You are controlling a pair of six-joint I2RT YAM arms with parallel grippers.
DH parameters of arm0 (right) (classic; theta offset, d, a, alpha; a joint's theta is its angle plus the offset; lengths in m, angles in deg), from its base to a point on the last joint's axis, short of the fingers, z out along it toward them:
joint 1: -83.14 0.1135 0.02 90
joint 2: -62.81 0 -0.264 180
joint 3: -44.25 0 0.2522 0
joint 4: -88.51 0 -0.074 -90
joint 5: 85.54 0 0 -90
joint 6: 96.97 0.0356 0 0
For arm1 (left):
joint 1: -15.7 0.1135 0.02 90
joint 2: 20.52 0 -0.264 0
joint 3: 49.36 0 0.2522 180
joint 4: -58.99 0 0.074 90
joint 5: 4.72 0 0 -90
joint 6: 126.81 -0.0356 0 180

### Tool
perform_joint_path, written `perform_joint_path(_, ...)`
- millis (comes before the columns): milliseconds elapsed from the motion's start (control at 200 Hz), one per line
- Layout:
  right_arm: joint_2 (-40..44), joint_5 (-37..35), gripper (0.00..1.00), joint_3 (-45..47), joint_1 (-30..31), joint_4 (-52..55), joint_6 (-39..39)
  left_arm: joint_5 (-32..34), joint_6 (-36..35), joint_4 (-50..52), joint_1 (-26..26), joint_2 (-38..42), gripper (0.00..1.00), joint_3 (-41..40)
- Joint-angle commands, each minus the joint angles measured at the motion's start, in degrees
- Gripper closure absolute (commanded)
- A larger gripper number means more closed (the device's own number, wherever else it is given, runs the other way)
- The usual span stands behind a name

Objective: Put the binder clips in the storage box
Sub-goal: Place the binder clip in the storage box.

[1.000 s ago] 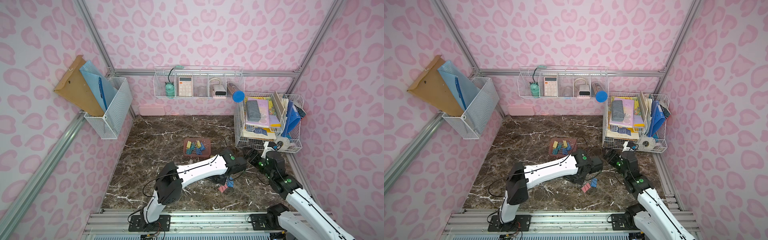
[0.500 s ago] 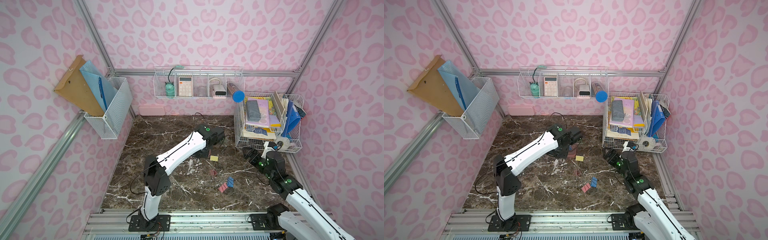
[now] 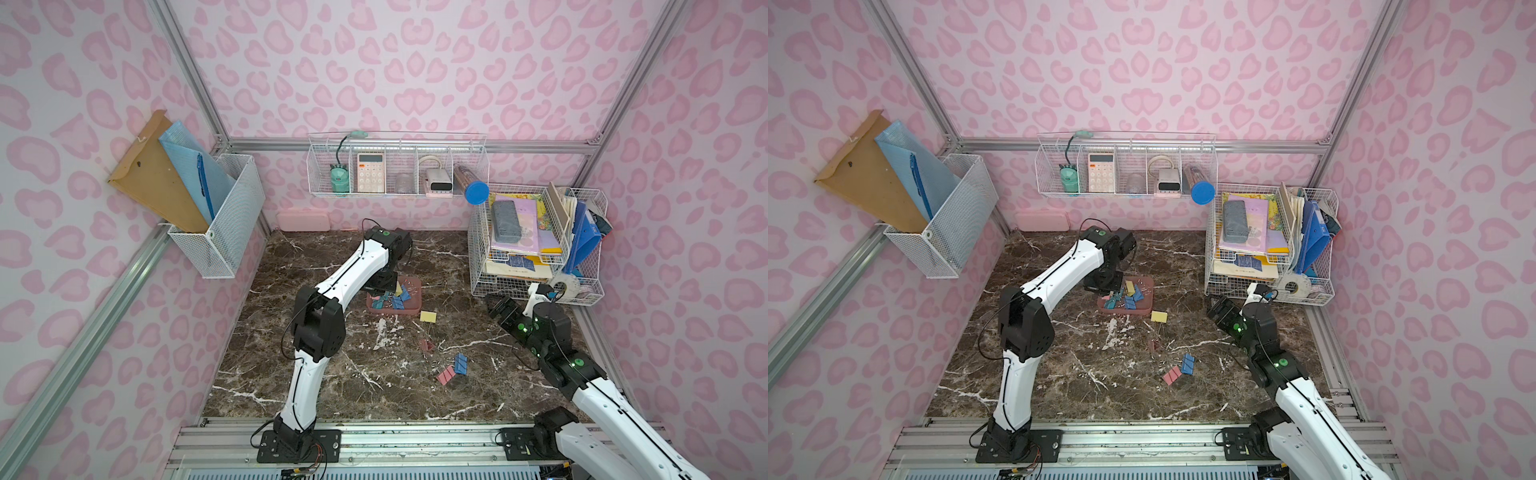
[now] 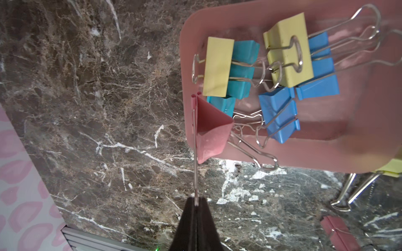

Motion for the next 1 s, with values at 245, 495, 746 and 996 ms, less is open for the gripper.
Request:
perform_joint_path(245,-0.6,0.2,0.05,-0.7,0.1,-1.1,-0.1,-2.0,-2.5,1.0,2.3,-3.5,1.0,-0.6)
perform_joint_path(495,-2.5,1.1,0.05,-1.3,0.2,-2.0,0.0,-3.8,-3.2,2.0,2.6,-5.6,0.98,-1.1)
perform_joint_path(746,-9.5,-6.5,0.05,-10.5,9.1,4.7,-5.4,-4.7,-2.2,1.1,2.6,-3.5,0.71,-0.5)
perform_joint_path(996,-19.2,-9.7,0.06,-17.6,20.1,6.9,-9.4,-2.7,-2.3,5.2,2.7,-0.9,0.59,8.1)
